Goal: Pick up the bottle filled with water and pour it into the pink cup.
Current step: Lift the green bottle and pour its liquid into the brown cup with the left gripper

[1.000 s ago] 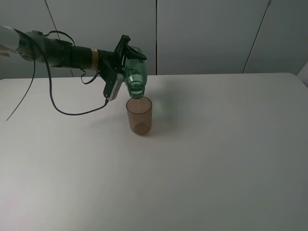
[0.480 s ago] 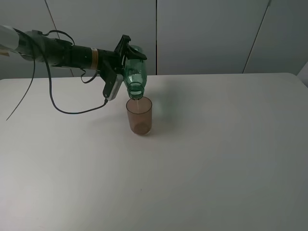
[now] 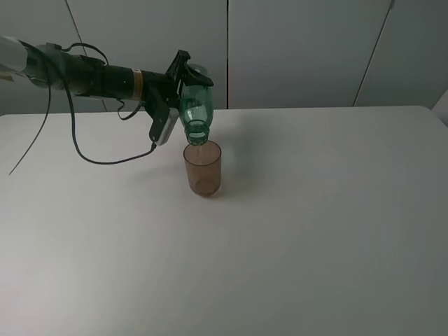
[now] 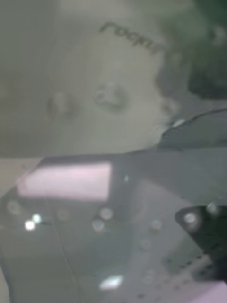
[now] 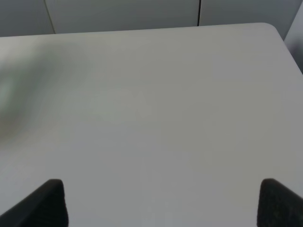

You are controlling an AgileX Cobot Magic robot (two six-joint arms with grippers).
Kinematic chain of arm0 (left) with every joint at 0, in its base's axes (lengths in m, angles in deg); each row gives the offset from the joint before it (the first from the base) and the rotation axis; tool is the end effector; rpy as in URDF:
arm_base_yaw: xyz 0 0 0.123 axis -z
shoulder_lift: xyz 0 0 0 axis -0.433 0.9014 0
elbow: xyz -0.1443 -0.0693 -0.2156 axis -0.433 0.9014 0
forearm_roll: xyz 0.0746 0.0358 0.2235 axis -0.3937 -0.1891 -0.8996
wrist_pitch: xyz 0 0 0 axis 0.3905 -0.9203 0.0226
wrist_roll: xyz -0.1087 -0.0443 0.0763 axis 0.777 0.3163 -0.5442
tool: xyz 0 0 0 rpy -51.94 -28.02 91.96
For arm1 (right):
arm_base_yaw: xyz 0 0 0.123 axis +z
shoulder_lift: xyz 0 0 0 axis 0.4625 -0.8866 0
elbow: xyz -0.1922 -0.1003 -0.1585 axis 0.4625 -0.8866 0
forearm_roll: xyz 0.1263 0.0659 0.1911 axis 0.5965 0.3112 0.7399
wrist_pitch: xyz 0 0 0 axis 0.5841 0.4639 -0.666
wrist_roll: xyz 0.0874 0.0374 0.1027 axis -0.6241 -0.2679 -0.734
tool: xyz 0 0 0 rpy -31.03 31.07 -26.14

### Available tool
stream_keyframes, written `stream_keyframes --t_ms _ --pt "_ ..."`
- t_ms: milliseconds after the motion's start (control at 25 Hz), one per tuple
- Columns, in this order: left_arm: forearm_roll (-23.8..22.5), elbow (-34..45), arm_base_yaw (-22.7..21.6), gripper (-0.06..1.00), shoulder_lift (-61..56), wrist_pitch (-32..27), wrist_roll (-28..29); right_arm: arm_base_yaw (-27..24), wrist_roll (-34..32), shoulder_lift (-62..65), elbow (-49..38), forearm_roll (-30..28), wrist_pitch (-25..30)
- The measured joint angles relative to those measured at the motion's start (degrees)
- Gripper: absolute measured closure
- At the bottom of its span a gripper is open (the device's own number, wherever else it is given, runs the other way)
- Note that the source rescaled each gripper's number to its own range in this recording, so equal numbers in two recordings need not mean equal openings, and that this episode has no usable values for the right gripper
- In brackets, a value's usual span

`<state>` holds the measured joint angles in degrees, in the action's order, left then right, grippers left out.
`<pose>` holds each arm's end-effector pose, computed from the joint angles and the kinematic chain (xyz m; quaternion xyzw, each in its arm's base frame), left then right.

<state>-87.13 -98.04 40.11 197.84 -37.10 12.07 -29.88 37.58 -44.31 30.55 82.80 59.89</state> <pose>0.4688 -0.2238 0.1108 0.8146 0.1014 0.1854 0.5402 0.0405 0.0003 0.2451 0.0214 0.8609 0.0002 0.5084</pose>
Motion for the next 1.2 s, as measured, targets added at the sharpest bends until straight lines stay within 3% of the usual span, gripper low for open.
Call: stream_keyframes --t_ms 1200 --pt "3.9 -0.1 1.3 0.50 -0.2 -0.7 -7.1 0.0 0.0 0.0 0.0 0.0 0.0"
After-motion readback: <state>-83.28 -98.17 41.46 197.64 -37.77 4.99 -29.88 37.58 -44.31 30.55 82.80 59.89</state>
